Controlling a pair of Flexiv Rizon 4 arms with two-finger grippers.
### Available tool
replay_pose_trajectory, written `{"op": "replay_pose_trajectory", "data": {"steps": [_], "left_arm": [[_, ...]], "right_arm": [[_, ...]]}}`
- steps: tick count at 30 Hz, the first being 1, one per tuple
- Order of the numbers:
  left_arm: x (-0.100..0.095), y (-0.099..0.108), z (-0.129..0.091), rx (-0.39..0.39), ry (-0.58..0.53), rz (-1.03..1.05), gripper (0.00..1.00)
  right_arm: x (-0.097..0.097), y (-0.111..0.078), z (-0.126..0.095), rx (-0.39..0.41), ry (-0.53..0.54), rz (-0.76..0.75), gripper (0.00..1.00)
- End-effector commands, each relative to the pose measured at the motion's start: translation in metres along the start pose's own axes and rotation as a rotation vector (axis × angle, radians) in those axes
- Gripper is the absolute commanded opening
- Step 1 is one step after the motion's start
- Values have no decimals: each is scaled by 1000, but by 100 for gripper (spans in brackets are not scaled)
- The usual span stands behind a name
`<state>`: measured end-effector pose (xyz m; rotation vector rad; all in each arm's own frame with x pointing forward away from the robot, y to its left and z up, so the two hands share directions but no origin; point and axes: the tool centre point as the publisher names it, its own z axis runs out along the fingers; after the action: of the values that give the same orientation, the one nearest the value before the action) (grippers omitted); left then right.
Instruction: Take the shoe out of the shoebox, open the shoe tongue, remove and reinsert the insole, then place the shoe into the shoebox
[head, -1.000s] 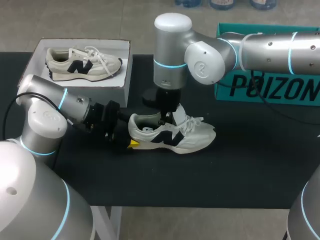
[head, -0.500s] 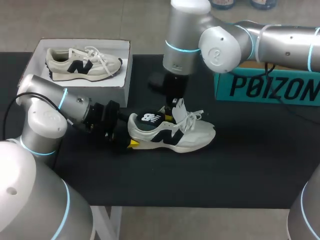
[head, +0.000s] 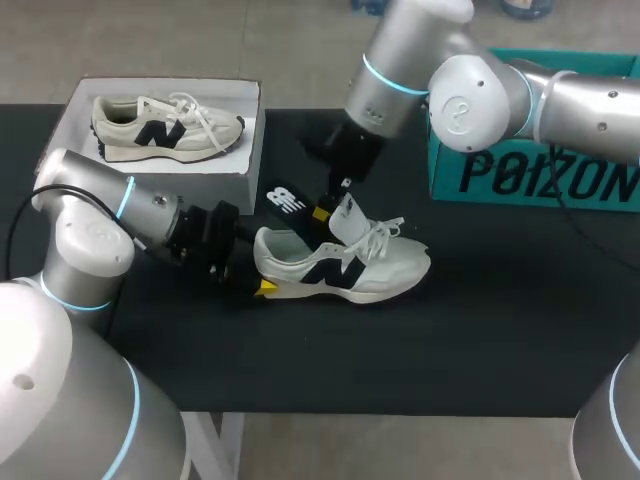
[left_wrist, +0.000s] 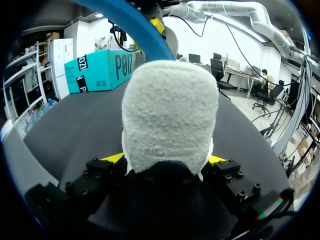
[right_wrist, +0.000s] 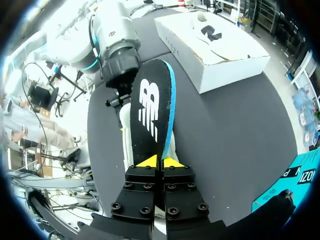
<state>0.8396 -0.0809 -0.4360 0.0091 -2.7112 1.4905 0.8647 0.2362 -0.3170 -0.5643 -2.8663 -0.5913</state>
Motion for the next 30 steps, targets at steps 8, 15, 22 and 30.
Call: {"op": "replay_pose_trajectory", "data": {"steps": [8,15,22,30], "left_arm": [[-1,3,4,0,0,1,0],[-1,3,4,0,0,1,0],[-1,3,4,0,0,1,0],[-1,3,4,0,0,1,0]], "right_arm": [[13,40,-62,-150,-71,185,0],[27,45,-135,-299,-40,426,0],[35,55,-172,-458,69,503,0],[35,55,-172,-458,69,503,0]]}}
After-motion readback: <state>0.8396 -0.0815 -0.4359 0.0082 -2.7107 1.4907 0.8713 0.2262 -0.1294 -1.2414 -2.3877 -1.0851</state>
